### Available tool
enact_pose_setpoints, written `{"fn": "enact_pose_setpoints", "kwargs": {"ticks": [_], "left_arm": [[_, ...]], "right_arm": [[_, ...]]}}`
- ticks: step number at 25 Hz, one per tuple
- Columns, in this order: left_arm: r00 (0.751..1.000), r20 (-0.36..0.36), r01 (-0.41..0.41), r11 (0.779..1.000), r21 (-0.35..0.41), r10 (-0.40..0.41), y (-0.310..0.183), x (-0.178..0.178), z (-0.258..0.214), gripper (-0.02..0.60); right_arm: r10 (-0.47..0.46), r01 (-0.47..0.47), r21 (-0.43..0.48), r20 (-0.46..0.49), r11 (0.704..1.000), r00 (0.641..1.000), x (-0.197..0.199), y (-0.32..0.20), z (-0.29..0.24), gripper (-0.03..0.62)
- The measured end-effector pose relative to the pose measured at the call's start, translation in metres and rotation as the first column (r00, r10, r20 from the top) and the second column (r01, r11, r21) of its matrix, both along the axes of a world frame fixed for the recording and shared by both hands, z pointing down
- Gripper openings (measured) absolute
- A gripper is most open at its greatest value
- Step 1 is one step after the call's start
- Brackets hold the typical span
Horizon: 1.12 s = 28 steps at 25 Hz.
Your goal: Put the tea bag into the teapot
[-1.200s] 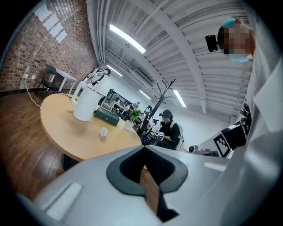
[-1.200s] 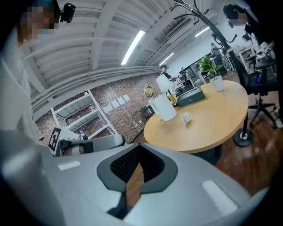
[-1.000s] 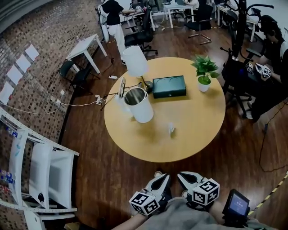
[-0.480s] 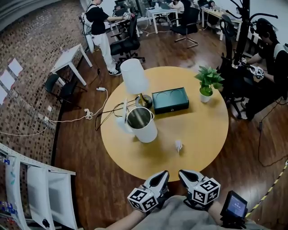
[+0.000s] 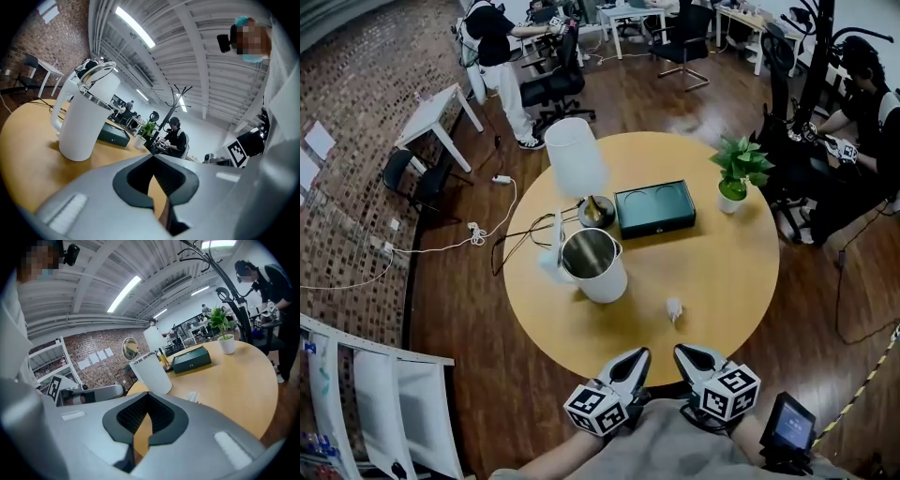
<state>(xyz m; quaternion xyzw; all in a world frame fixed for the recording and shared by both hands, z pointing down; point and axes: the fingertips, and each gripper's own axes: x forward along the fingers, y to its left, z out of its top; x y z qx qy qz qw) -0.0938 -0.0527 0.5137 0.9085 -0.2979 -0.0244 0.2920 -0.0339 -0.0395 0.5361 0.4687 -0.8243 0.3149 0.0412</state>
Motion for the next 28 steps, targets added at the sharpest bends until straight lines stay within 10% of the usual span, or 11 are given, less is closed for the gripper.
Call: {"fn": "enact_pose_setpoints", "kwargs": {"ticks": [16,28], "left_arm": [[0.979,0.201,0.034,0.997,-0.064,-0.021,-0.053,0.056,0.086,0.000],[0.906,0.423,0.056,0.994,-0.098,-0.009,-0.073,0.077,0.179,0.000]], "right_arm": [[-0.072,0.065,-0.068,-0.114,0.996,0.991,0.056,-0.058,0.070,0.003],[-0.109,0.088,-0.217,-0.086,0.972,0.990,0.073,-0.072,0.153,0.003]]}}
